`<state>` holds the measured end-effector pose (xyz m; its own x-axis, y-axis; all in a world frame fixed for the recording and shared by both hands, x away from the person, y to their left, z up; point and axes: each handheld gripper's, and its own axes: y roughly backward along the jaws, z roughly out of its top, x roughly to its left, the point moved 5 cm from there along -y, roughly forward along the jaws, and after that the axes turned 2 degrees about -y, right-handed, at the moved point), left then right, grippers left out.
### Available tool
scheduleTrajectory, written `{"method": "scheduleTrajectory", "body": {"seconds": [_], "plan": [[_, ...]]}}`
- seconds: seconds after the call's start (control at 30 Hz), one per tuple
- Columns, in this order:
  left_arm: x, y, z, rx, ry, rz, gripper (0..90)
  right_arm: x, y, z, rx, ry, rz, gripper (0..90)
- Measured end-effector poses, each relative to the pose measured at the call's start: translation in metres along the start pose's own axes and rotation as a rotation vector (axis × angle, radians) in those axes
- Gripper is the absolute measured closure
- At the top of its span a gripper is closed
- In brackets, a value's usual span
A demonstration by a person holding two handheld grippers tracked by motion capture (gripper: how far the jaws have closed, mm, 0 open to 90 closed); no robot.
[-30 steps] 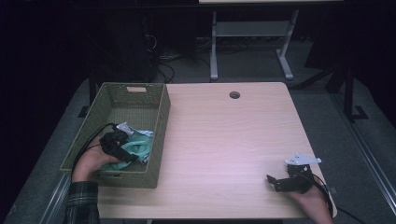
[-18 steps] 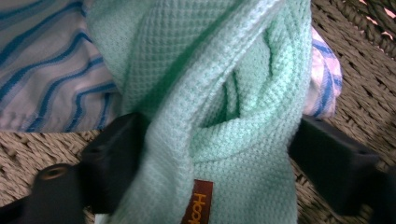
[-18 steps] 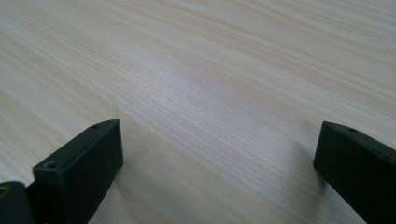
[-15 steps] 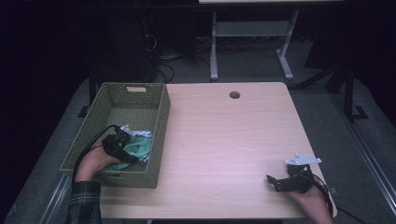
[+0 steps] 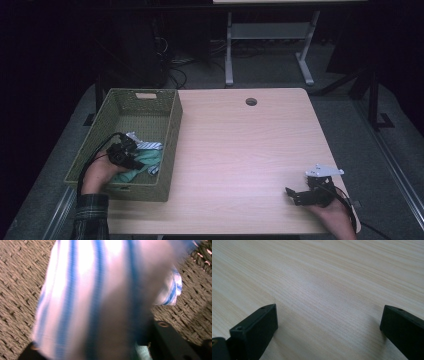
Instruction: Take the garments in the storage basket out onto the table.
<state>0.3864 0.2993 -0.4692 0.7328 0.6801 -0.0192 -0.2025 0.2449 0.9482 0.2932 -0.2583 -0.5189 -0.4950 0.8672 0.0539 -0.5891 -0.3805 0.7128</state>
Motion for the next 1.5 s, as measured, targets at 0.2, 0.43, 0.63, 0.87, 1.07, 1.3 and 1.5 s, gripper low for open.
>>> {"method": "scheduleTrajectory", "body": {"seconds": [0.2,0.43,0.63,0.87,1.07,1.3,1.5], "plan": [[0.002,0.007,0.002,-0.037,0.018,0.007,72.1,0.0,0.0,0.0,-0.001,-0.001,0.001,0.8],[0.004,0.023,0.005,-0.125,0.049,0.006,73.0,0.0,0.0,0.0,-0.001,-0.001,0.001,0.9],[0.005,0.038,0.007,-0.208,0.07,0.004,73.6,0.0,0.0,0.0,-0.001,0.0,0.001,0.9],[0.004,0.055,0.011,-0.312,0.087,-0.01,73.7,0.0,0.0,0.0,-0.002,-0.001,0.002,0.9],[0.001,0.066,0.014,-0.409,0.111,-0.05,73.7,0.0,0.0,0.0,0.0,0.0,0.0,0.8],[-0.002,0.079,0.018,-0.515,0.133,-0.13,74.2,0.0,0.0,0.0,-0.001,-0.001,0.001,0.9],[-0.006,0.087,0.021,-0.54,0.121,-0.139,74.3,0.0,0.0,0.0,0.0,0.001,0.001,0.8]]}}
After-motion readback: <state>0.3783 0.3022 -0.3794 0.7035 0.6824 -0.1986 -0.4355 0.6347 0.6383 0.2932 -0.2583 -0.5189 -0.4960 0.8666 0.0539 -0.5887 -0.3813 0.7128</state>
